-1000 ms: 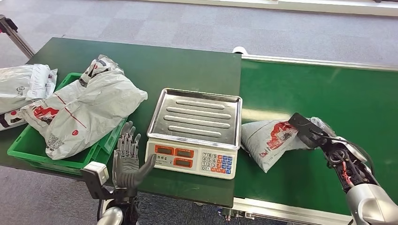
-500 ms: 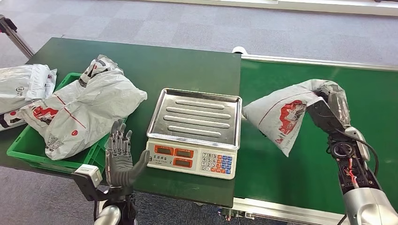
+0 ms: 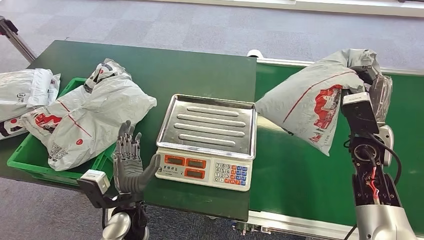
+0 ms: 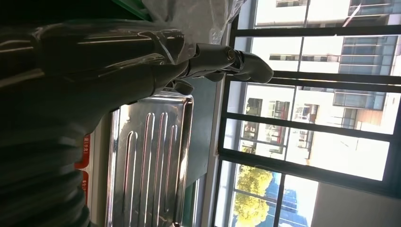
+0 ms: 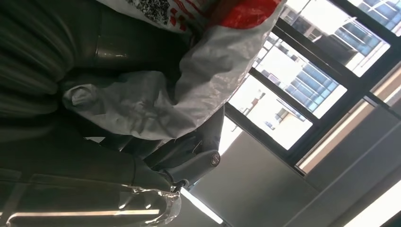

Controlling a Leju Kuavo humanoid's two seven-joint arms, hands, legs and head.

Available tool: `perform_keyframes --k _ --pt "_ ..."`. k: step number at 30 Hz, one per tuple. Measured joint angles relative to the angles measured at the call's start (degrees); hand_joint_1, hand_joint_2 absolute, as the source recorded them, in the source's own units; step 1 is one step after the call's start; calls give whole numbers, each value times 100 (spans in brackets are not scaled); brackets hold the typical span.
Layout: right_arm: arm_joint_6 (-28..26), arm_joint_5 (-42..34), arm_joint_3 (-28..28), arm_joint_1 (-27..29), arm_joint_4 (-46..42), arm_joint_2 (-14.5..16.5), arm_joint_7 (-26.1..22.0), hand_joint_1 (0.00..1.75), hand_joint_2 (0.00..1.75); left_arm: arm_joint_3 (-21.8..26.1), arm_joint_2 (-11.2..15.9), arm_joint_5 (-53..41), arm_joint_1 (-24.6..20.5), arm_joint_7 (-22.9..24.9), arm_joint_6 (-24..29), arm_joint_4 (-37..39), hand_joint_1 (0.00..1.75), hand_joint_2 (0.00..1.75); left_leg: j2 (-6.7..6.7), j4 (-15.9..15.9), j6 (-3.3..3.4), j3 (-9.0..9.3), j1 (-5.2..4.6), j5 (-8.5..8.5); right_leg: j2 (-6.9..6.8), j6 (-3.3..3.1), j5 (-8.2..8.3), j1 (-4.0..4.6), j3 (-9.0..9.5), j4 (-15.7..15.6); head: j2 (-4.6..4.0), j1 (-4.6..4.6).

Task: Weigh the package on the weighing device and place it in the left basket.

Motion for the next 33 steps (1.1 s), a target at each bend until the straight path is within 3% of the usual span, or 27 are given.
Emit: perform_keyframes --k 6,12,26,33 --pt "-141 123 532 -22 -103 297 78 175 175 -32 -30 58 -76 1 -157 91 0 175 5 -1 0 0 1 0 2 0 -1 1 -2 0 0 -1" --pt "-151 -81 895 -68 526 697 -102 175 175 -89 -61 78 -251 33 -354 277 0 175 4 -1 -1 0 1 1 2 0 0 1 -1 0 0 1" --pt "48 -185 1083 -152 1486 1081 -199 175 175 -173 -62 106 -385 33 -390 558 0 175 6 -1 -1 -1 1 0 5 0 -1 1 -2 0 0 1" --pt "469 -380 1159 -455 2694 1552 -28 175 175 -231 -63 110 -384 17 -389 559 0 175 5 -1 -4 0 2 3 7 -1 0 3 -3 1 0 0"
